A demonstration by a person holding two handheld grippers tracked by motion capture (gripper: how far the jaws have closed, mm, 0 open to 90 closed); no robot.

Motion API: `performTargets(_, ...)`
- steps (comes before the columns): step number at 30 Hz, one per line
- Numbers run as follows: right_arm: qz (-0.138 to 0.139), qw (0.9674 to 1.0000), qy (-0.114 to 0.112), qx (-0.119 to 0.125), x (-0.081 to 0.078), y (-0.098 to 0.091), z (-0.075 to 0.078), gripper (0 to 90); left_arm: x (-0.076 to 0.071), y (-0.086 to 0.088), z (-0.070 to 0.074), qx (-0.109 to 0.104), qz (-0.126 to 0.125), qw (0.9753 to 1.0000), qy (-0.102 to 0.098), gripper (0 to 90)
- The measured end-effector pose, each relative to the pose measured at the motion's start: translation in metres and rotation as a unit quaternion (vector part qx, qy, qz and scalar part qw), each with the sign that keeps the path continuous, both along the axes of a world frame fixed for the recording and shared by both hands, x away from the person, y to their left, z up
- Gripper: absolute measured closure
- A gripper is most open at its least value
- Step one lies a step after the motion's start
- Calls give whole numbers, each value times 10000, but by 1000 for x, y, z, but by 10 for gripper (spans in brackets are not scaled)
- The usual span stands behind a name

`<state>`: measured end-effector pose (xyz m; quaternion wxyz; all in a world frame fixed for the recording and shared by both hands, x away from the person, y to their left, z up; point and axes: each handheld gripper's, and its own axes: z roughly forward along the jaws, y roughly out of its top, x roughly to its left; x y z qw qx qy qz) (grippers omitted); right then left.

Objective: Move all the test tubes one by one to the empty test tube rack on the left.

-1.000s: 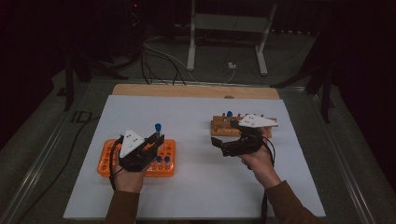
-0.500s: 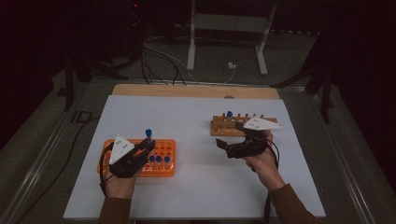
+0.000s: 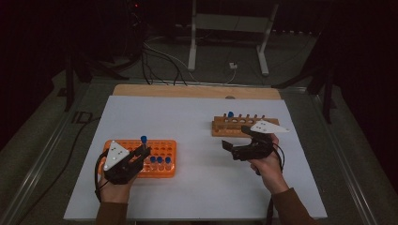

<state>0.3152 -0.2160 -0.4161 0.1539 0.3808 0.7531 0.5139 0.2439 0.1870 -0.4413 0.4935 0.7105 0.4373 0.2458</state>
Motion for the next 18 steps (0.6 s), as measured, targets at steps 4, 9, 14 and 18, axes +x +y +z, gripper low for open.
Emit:
performTargets(4,-24,10000,1,0,0,-3,-1,1,-2,2,-3,15,10,10000,50,769)
performTargets(9,-25,10000,15,29,0,-4,-2,1,-3,2,-10,43,-6,9999,143,770)
performTargets(14,-5,10000,14,38,-1,-3,-2,1,-3,0,-16,129,-26,9996,233,770)
performTargets(18,-22,10000,7,60,0,-5,-2,1,-4,1,-17,144,-27,9996,247,770)
